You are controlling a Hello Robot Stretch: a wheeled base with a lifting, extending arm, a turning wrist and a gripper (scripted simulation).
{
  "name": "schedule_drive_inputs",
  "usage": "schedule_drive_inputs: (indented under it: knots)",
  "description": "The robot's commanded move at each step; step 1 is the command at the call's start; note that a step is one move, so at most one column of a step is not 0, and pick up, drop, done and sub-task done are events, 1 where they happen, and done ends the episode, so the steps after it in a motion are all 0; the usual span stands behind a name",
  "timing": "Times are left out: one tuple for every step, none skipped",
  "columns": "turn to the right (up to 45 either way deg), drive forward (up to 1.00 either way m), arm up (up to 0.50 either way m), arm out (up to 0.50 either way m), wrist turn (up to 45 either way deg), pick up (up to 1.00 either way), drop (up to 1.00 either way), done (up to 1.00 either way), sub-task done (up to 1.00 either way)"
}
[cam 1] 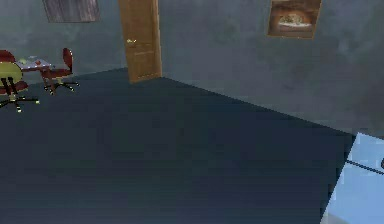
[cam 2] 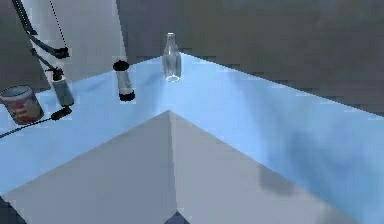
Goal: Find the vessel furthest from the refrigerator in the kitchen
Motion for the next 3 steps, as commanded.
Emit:
schedule_drive_inputs:
  knots:
    - [-15.0, 0.00, 0.00, 0.00, 0.0, 0.00, 0.00, 0.00, 0.00]
    - [0.0, 0.70, 0.00, 0.00, 0.0, 0.00, 0.00, 0.00, 0.00]
    - [45.0, 0.00, 0.00, 0.00, 0.0, 0.00, 0.00, 0.00, 0.00]
